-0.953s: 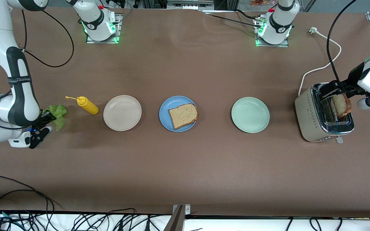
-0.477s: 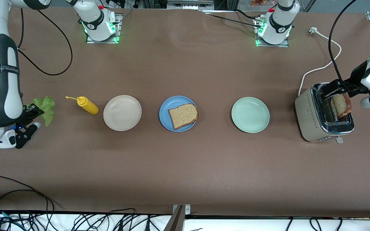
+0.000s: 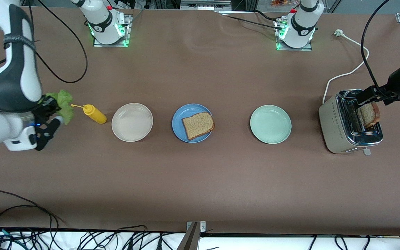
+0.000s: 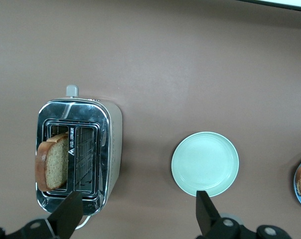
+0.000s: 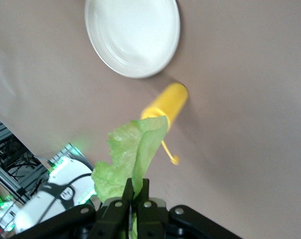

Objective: Make sandwich in blue plate with both arms
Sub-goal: 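Carry the lettuce over the bread on the blue plate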

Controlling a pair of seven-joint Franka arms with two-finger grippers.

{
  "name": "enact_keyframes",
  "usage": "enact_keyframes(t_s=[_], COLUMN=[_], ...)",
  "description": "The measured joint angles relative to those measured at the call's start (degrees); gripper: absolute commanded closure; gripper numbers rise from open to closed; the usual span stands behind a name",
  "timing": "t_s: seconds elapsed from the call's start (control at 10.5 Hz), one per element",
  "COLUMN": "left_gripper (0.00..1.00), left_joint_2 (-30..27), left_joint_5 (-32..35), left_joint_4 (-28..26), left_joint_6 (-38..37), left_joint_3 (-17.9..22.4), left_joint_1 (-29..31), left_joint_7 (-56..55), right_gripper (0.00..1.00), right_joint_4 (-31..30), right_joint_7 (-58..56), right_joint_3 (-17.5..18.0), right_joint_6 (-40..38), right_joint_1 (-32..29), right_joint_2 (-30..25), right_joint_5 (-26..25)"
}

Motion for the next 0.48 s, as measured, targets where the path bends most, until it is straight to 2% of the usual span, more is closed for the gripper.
enact_keyframes(t_s=[0.29, 0.48], left_gripper=[0.0, 0.0], left_joint_2=[0.0, 0.0], left_joint_5=[0.0, 0.0], left_joint_4=[0.0, 0.0], left_joint_6=[0.0, 0.0], left_joint_3=[-0.1, -0.1], left_joint_1=[0.0, 0.0], left_joint_7=[0.0, 0.0], right_gripper=[1.0, 1.0], right_joint_4=[-0.2, -0.5], right_joint_7=[17.0, 27.6], right_joint_3=[4.1, 4.9], right_joint_6=[0.2, 4.1], right_joint_1=[5.1, 8.7], right_joint_2=[0.2, 1.4], right_joint_5=[7.3, 12.7])
